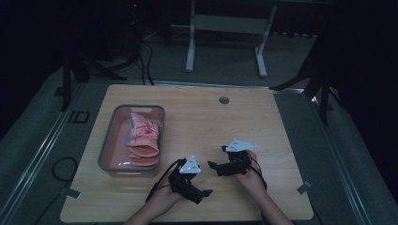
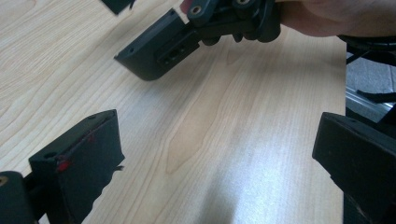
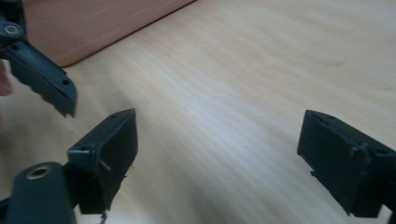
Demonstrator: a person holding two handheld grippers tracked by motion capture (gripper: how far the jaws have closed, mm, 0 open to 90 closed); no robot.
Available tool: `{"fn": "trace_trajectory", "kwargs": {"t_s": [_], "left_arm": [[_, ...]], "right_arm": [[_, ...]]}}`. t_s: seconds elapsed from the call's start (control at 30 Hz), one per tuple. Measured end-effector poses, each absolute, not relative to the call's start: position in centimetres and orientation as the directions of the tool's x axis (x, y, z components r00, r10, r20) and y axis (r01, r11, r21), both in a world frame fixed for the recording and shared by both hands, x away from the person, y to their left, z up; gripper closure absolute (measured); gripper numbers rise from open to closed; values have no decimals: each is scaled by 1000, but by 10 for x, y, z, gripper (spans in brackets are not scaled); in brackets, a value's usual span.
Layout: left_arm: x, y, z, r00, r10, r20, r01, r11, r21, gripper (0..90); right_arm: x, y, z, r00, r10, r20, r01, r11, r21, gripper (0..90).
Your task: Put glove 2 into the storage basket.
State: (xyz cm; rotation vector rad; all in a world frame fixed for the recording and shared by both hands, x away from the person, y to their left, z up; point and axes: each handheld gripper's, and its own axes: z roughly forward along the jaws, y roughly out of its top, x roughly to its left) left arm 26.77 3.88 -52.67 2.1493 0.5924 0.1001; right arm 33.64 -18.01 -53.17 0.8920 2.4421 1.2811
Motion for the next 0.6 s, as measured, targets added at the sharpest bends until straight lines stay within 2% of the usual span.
{"fn": "trace_trajectory", "kwargs": {"t_s": [0.17,0.47,0.6], "left_arm": [[269,36,-536,877,451,-167,403,-501,766,16],[267,32,-540,891,420,-174,392,-515,763,16],[268,34,-542,883,434,-178,406,-516,755,16]], "right_arm": [[333,-188,-537,-789,614,26,379,453,807,119],[332,-192,-545,-786,616,42,397,452,799,119],[333,-192,-546,-784,619,40,393,446,804,120]]}}
